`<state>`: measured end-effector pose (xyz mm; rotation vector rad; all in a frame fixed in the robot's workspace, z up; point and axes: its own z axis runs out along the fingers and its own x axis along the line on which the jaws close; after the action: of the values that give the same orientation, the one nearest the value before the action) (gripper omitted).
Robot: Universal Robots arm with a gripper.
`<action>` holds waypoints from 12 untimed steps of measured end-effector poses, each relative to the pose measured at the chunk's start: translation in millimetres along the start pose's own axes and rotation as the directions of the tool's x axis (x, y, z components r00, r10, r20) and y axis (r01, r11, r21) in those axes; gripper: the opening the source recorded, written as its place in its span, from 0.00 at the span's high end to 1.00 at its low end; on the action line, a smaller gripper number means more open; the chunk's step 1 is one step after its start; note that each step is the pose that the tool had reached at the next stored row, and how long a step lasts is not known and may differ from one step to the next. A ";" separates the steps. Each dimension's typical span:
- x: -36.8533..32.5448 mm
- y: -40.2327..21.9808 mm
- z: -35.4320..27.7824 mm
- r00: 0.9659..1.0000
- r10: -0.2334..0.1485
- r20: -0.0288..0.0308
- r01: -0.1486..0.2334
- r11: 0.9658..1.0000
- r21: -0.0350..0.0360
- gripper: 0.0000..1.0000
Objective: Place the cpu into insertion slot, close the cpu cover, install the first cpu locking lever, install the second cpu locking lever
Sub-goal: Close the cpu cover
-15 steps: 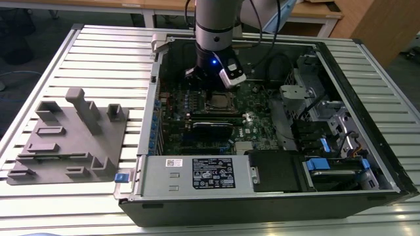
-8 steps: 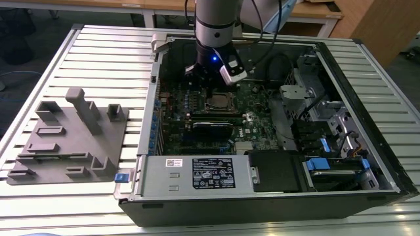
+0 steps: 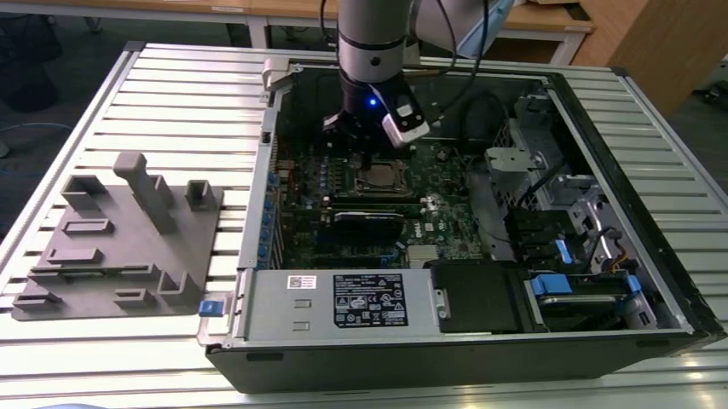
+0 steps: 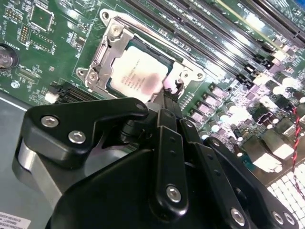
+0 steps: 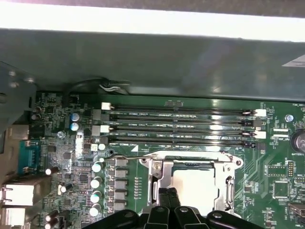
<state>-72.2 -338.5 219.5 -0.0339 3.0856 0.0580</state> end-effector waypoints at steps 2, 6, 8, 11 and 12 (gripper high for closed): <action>-4.3 -0.1 0.3 1.000 0.000 0.000 0.000 1.000 0.000 0.89; -15.2 -0.4 1.0 1.000 0.001 0.000 -0.001 1.000 0.000 0.89; -19.1 -0.5 1.4 1.000 0.005 0.000 -0.005 1.000 0.000 0.89; -22.6 -0.6 1.7 1.000 0.013 0.000 -0.013 1.000 0.001 0.89; -22.6 -0.6 1.7 1.000 0.014 0.000 -0.014 1.000 0.001 0.89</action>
<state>-49.6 -338.6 219.1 -0.0120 3.0857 0.0572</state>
